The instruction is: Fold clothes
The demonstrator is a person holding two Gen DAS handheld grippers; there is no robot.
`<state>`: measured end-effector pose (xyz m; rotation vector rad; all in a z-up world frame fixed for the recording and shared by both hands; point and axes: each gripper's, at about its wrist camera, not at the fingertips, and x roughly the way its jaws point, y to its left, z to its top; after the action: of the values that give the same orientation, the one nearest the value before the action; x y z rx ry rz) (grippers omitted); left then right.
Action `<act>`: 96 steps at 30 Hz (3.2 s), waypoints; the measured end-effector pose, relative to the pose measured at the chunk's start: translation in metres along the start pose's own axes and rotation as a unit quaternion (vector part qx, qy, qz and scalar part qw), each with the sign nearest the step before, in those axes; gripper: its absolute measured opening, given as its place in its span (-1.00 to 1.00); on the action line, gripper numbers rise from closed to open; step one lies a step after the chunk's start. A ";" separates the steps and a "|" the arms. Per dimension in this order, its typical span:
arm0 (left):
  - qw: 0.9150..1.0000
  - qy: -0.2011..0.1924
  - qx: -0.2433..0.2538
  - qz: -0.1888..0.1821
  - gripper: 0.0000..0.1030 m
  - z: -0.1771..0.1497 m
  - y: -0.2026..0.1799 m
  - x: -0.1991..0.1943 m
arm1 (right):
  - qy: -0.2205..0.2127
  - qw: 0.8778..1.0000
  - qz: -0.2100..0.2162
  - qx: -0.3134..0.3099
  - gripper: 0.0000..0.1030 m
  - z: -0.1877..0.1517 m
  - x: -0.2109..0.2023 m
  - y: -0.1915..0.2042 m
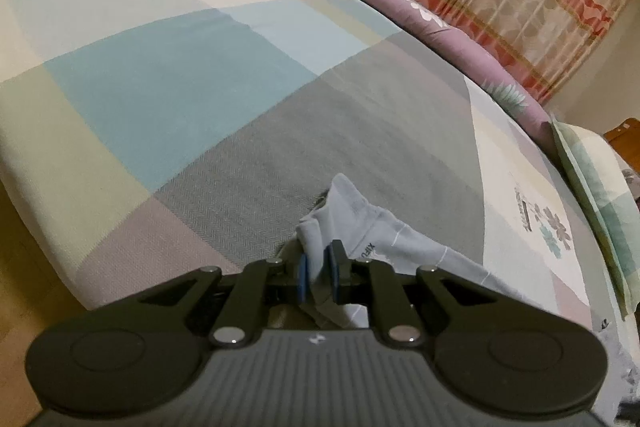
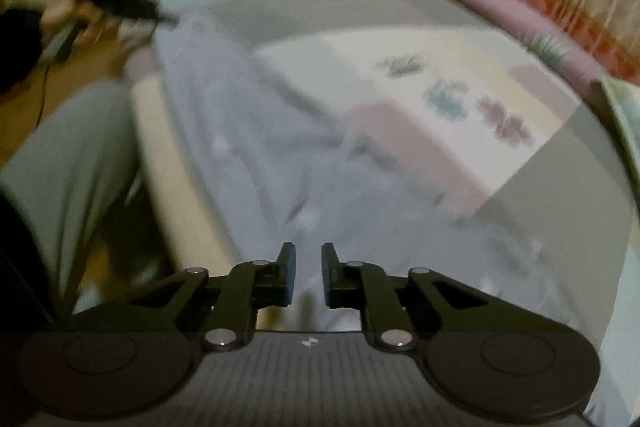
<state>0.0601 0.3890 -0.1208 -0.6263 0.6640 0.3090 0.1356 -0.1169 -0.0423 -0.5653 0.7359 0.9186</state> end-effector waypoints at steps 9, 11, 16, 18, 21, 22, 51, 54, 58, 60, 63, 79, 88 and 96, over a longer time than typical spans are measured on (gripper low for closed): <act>1.000 0.003 0.000 -0.004 -0.75 0.001 0.002 -0.001 | 0.006 1.000 -0.008 -0.015 -0.61 0.054 0.090 -0.044; 1.000 0.003 0.002 -0.003 -0.75 0.001 0.001 -0.001 | 0.012 1.000 -0.004 -0.027 -0.58 0.056 0.103 -0.045; 1.000 -0.001 0.012 0.003 -0.74 -0.001 -0.002 -0.002 | 0.019 0.999 -0.011 -0.048 -0.99 0.055 0.111 -0.041; 1.000 -0.004 0.021 0.010 -0.73 -0.002 -0.004 -0.002 | 0.016 0.999 -0.022 -0.029 -0.99 0.055 0.112 -0.047; 0.999 -0.005 0.038 0.022 -0.72 -0.003 -0.010 -0.003 | 0.016 0.999 -0.026 -0.011 -0.99 0.056 0.114 -0.052; 0.999 -0.003 0.043 0.024 -0.72 -0.002 -0.011 -0.004 | 0.019 0.999 -0.028 -0.012 -0.99 0.056 0.115 -0.051; 0.944 0.025 0.328 -0.015 -0.37 -0.027 -0.128 0.015 | 0.015 0.987 0.043 0.155 -0.27 0.007 0.057 0.018; 0.929 0.054 0.356 -0.090 -0.26 -0.036 -0.166 0.015 | -0.018 0.982 0.007 0.190 -0.10 0.010 0.046 0.008; 0.907 0.097 0.381 -0.153 -0.26 -0.055 -0.210 0.026 | -0.051 0.968 -0.030 0.242 -0.04 0.008 0.035 -0.009; 0.899 0.126 0.387 -0.164 -0.25 -0.066 -0.226 0.039 | -0.058 0.964 -0.044 0.255 0.06 -0.002 0.030 -0.013; 0.900 0.139 0.384 -0.152 -0.25 -0.077 -0.234 0.055 | -0.054 0.959 -0.060 0.272 0.07 -0.020 0.026 -0.021; 0.922 0.132 0.360 -0.046 -0.17 -0.084 -0.280 0.043 | -0.062 0.946 -0.099 0.303 0.31 -0.096 0.001 -0.026; 0.914 0.151 0.376 0.007 -0.06 -0.124 -0.308 0.046 | -0.056 0.944 -0.134 0.298 0.46 -0.110 0.007 -0.049; 0.921 0.121 0.370 0.006 -0.01 -0.124 -0.324 0.027 | -0.105 0.931 -0.140 0.320 0.56 -0.136 -0.037 -0.059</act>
<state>0.1692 0.0614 -0.0728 0.0720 0.9524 -0.0252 0.1279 -0.2618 -0.0916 0.0128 0.6897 0.4197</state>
